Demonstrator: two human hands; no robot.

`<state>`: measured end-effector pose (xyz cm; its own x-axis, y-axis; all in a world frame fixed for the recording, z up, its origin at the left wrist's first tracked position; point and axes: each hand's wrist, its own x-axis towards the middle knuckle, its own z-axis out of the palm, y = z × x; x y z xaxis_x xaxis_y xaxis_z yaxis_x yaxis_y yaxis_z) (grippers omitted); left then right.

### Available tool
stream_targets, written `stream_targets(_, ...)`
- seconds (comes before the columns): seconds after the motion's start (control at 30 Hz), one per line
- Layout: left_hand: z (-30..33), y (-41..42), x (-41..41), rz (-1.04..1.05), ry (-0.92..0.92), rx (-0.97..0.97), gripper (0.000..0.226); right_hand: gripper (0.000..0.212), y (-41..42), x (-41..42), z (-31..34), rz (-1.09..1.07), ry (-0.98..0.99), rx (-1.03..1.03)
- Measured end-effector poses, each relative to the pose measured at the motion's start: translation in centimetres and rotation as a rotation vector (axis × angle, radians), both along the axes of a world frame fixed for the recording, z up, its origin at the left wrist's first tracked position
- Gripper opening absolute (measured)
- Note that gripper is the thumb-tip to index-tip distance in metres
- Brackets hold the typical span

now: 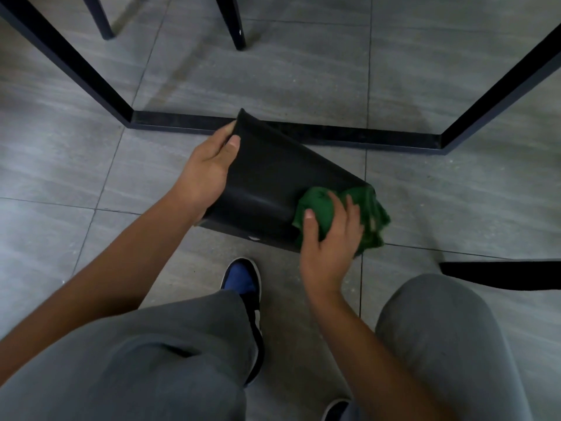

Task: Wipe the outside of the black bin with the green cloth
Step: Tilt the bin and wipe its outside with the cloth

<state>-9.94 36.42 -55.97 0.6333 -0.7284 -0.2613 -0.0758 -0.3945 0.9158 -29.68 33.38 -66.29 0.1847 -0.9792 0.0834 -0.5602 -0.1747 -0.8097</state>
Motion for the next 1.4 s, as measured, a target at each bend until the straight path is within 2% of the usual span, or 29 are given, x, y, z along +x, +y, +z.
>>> stream_targets(0.07,-0.1,0.1,-0.1,-0.010,0.014,-0.007,0.036,0.055,1.4,1.9,1.4,0.084,-0.018,-0.017)
stream_targets(0.23,0.3,0.2,-0.5,-0.030,0.133,-0.013,0.064,0.054,0.8,5.8,3.7,0.233,-0.084,-0.088)
stream_targets(0.33,0.7,0.1,-1.1,-0.103,0.072,-0.029,0.061,0.055,-1.5,8.1,4.8,0.292,-0.082,-0.146)
stream_targets(0.47,0.3,-0.1,-1.1,-0.150,-0.116,-0.035,0.038,0.058,-4.7,10.2,5.2,0.267,-0.044,-0.166)
stream_targets(0.57,-0.2,0.0,-0.5,-0.177,-0.152,-0.025,0.044,0.060,-6.1,10.1,4.6,0.240,-0.037,-0.155)
stream_targets(0.83,-0.5,1.0,-0.2,-0.005,-0.034,-0.006,0.043,0.069,-8.5,3.0,-0.3,0.026,0.090,-0.052)
stream_targets(0.93,-0.4,1.0,-0.1,0.021,-0.011,-0.015,0.043,0.065,-7.5,0.2,-1.5,-0.012,0.074,-0.047)
stream_targets(1.17,-0.1,0.5,0.0,0.032,-0.012,-0.007,0.042,0.053,-1.5,-0.6,0.1,0.117,0.010,-0.021)
stream_targets(1.3,0.3,0.1,1.2,0.051,-0.026,-0.013,0.043,0.051,1.1,1.5,2.0,0.279,-0.073,-0.023)
stream_targets(1.4,0.8,-0.3,3.1,0.092,0.034,-0.010,0.041,0.048,2.0,1.9,2.4,0.388,-0.135,-0.012)
